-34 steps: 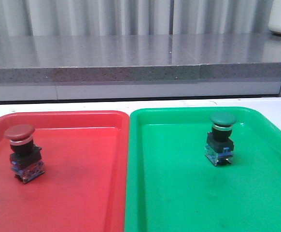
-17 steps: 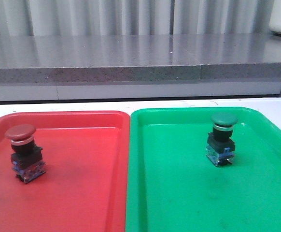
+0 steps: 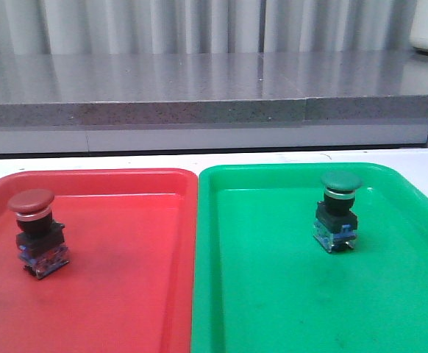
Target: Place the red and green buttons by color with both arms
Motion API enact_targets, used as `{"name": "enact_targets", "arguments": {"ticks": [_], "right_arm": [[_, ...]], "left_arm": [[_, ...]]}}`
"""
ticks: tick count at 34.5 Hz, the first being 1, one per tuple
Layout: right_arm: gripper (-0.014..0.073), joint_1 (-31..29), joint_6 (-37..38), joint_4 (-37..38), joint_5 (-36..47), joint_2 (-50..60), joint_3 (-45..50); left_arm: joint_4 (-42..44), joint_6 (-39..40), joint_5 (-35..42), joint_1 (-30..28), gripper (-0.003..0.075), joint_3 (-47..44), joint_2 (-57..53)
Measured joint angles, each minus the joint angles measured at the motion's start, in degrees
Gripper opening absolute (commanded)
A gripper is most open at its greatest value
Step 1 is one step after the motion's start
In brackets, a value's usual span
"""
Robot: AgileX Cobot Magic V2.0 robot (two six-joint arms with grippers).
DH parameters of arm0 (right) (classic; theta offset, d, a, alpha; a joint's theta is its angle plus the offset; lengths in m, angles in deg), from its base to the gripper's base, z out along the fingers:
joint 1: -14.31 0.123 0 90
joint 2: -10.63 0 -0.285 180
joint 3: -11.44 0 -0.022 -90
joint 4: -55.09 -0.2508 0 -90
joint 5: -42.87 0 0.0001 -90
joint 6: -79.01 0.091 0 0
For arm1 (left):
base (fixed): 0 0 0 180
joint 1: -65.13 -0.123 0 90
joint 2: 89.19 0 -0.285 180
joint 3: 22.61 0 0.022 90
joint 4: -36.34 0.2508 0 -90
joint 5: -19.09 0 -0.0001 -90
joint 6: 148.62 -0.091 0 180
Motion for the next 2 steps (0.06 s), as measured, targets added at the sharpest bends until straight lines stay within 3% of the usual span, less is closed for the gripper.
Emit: {"name": "enact_targets", "arguments": {"ticks": [2], "right_arm": [[-0.0070, 0.00, 0.00, 0.00, 0.00, 0.00, 0.00]], "left_arm": [[0.00, 0.00, 0.00, 0.00, -0.0020, 0.00, 0.00]]}}
